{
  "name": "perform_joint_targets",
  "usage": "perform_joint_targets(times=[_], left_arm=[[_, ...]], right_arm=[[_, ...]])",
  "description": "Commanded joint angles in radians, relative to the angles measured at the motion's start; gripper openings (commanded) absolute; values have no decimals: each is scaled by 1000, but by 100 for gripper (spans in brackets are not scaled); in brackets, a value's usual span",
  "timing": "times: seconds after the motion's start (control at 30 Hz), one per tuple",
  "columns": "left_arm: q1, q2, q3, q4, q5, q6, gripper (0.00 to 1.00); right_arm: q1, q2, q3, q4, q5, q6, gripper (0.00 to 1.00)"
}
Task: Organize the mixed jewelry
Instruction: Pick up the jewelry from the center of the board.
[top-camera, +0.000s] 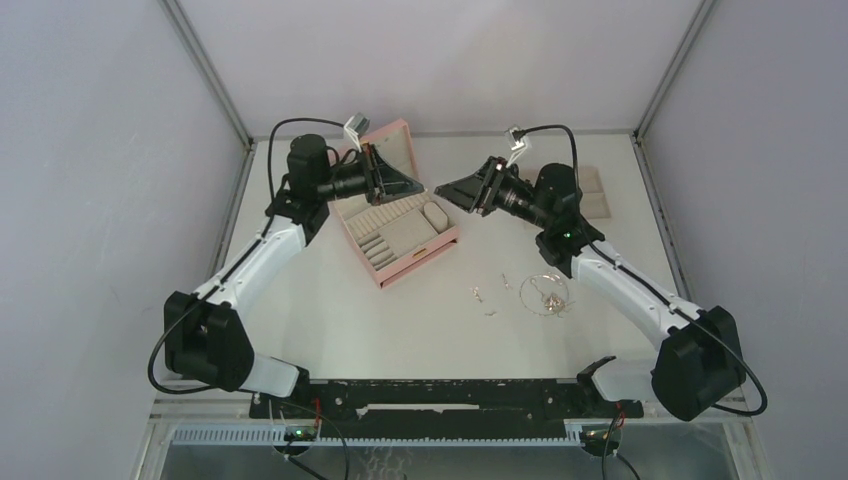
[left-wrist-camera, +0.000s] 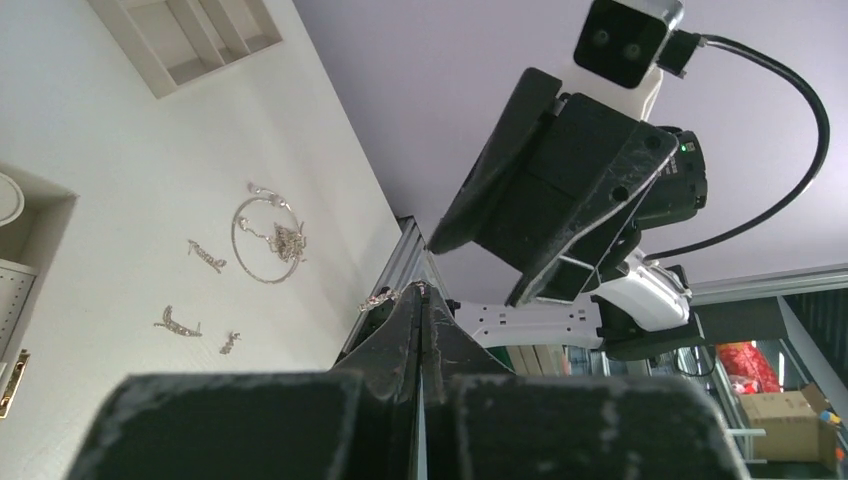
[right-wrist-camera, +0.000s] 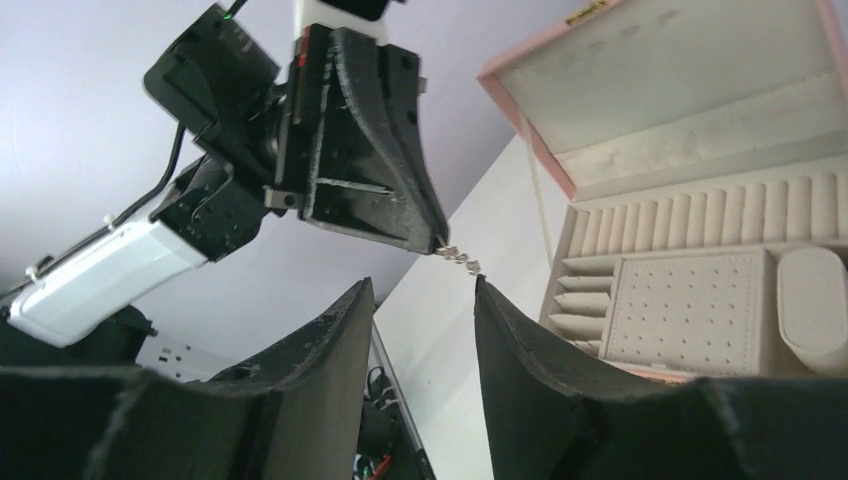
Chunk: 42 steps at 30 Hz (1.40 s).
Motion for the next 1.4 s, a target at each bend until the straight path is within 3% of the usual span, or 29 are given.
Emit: perform_joint_targets(times=[0.0, 0.7, 0.87, 1.2, 1.37], left_arm=[[14, -39, 32, 48, 40, -36, 0], [17, -57, 29, 40, 38, -33, 0], [18, -57, 36, 41, 39, -34, 0], [16, -45, 39, 41, 40, -34, 0], [20, -42, 40, 40, 37, -34, 0]], right_arm=[[28, 1, 3, 158, -33, -82, 49], [67, 106, 2, 295, 18, -131, 48], [67, 126, 3, 319, 28, -120, 45], [59, 150, 3, 367, 4, -76, 26], [56, 155, 3, 360, -11, -68, 32]])
